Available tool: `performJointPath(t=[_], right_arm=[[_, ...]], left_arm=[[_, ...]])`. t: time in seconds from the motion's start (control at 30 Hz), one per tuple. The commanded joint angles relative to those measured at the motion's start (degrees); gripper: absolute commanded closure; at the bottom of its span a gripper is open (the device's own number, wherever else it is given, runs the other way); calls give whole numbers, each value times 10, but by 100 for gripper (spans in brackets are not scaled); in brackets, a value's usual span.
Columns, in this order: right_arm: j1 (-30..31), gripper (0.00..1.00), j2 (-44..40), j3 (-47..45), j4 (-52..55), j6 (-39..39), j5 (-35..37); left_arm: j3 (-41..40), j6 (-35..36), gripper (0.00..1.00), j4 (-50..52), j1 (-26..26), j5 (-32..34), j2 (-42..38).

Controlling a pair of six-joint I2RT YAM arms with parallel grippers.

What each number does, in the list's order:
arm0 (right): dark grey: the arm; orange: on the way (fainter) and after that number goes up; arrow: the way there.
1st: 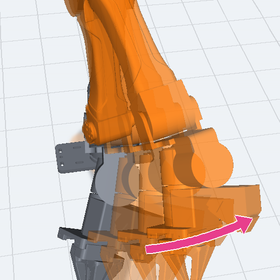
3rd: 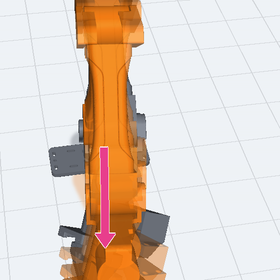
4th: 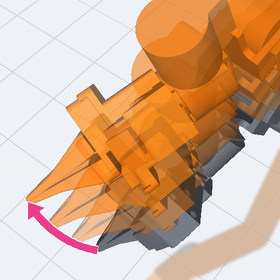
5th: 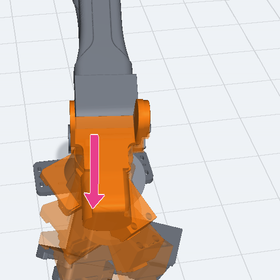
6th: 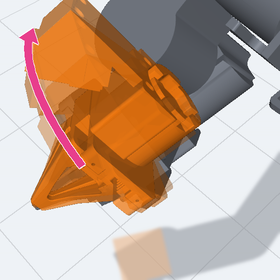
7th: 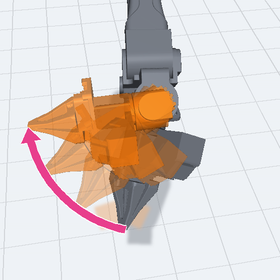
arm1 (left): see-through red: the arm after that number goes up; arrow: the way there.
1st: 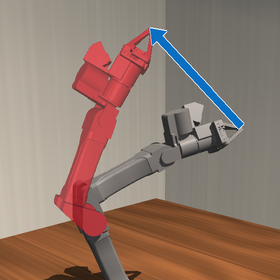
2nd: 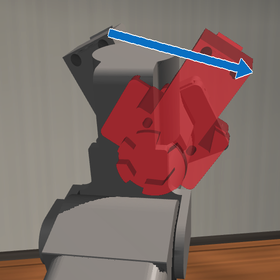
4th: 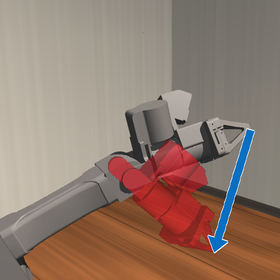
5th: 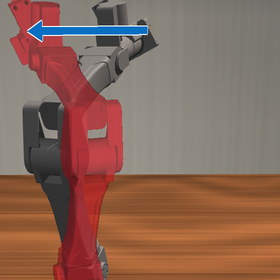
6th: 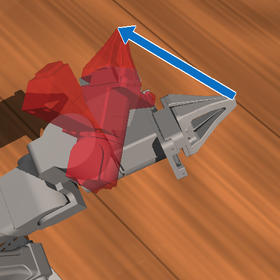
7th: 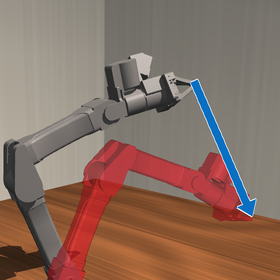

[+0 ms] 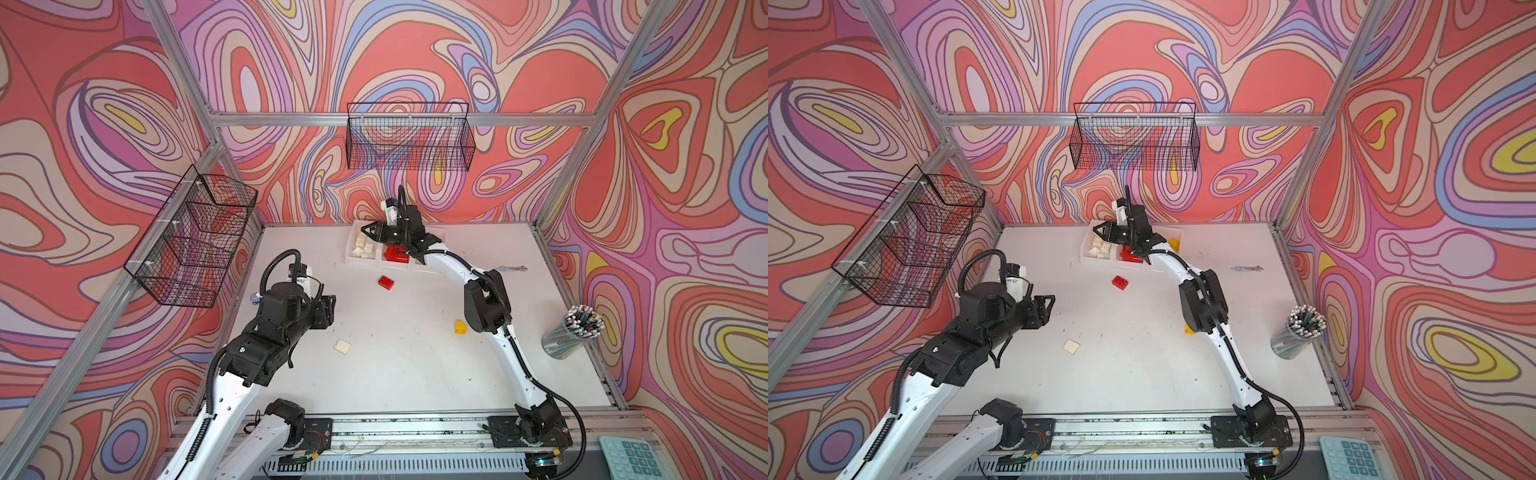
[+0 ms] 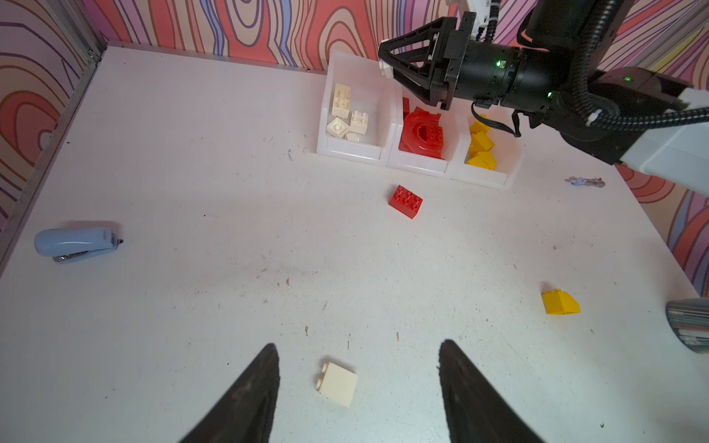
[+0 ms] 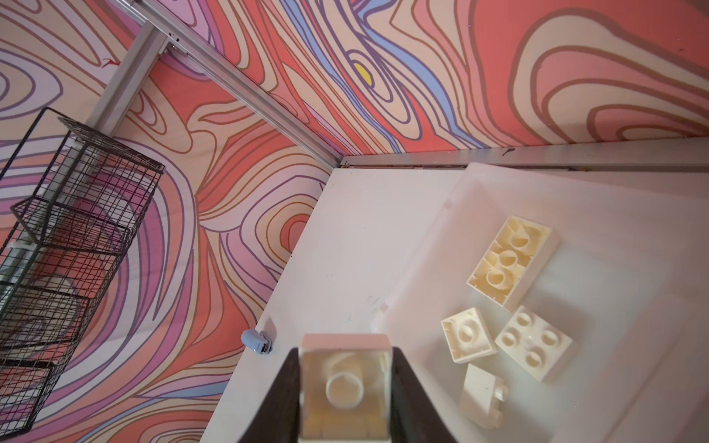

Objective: Sort the legos into containers by color
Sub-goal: Place the lego in the container.

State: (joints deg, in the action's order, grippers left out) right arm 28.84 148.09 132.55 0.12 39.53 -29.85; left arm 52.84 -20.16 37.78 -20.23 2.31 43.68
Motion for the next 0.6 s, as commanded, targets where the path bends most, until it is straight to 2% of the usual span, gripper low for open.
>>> performJointPath(t=[0.0, 0.1, 0.27, 0.37, 0.57], right_arm=[[-8, 71, 16, 18, -44, 41, 26], [-12, 64, 24, 21, -57, 58, 29], [-15, 39, 28, 24, -54, 58, 31], [-17, 35, 27, 22, -51, 56, 31], [-20, 33, 15, 13, -49, 47, 28]], left_arm=[[-5, -4, 34, -10, 3, -6, -2], [-6, -4, 34, -10, 2, -6, -3], [-6, -4, 34, -11, 3, -7, -1], [-5, -4, 34, -11, 3, -8, 0], [-5, -4, 34, -10, 2, -8, 2]])
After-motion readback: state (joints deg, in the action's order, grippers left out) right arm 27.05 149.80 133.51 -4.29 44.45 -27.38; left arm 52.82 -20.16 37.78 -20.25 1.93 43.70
